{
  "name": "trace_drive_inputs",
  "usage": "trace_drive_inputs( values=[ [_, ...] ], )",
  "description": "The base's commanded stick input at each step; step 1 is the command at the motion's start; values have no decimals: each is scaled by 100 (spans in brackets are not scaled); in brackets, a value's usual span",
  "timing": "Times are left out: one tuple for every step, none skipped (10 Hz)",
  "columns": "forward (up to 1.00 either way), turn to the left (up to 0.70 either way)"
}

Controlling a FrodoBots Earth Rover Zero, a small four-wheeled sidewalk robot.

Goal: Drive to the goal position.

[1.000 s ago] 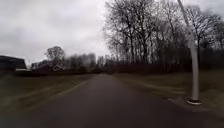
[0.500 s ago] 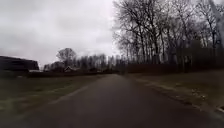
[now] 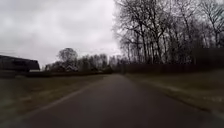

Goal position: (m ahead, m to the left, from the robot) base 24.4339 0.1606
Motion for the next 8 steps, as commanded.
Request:
trace_drive_inputs(
  values=[
    [100, 0],
    [100, 0],
    [100, 0],
    [100, 0],
    [100, 0],
    [100, 0],
    [100, 0],
    [100, 0]
  ],
)
